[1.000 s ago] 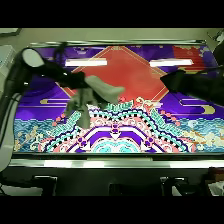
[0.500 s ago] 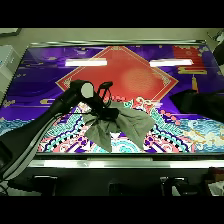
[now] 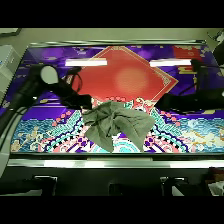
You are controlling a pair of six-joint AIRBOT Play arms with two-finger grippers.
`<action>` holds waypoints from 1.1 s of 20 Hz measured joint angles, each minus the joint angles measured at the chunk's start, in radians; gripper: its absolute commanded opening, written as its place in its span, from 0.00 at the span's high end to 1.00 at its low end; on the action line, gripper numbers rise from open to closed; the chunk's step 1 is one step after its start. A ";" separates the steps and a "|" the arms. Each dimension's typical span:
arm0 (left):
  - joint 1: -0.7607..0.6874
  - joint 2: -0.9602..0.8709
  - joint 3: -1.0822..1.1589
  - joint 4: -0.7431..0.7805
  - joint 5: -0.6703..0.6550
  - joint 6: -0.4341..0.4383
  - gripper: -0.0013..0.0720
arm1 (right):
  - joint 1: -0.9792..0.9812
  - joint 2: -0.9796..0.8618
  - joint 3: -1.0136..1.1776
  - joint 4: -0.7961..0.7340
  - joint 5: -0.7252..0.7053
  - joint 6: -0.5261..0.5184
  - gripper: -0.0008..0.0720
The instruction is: Fold the clothes and pants, and hang the long-sleeved shirts on hangers.
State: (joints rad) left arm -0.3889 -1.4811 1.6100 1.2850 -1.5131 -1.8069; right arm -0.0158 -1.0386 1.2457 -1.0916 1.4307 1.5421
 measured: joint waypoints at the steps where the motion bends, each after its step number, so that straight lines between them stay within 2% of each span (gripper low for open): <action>1: 0.030 0.027 -0.010 0.017 -0.013 0.000 0.18 | 0.000 -0.050 -0.008 0.025 0.002 -0.036 0.14; 3: 0.083 0.080 -0.040 0.032 -0.033 0.002 0.18 | -0.009 -0.133 -0.039 0.066 0.000 -0.092 0.14; 6: 0.150 0.146 -0.112 0.048 -0.047 0.004 0.18 | -0.119 -0.217 -0.137 0.217 -0.006 -0.187 0.14; 9: 0.199 0.195 -0.198 0.055 -0.050 0.008 0.18 | -0.291 -0.249 -0.270 0.335 0.002 -0.274 0.14; 12: 0.227 0.224 -0.275 0.056 -0.036 0.013 0.18 | -0.372 -0.260 -0.418 0.382 0.000 -0.338 0.14; 17: 0.243 0.239 -0.348 0.033 0.015 0.031 0.18 | -0.385 -0.265 -0.599 0.417 -0.079 -0.406 0.14; 22: 0.245 0.241 -0.364 -0.005 0.052 0.046 0.18 | -0.301 -0.267 -0.661 0.427 -0.187 -0.412 0.15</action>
State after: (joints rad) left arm -0.1440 -1.2396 1.2457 1.2800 -1.4609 -1.7607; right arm -0.3164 -1.3052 0.5842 -0.6643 1.2438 1.1305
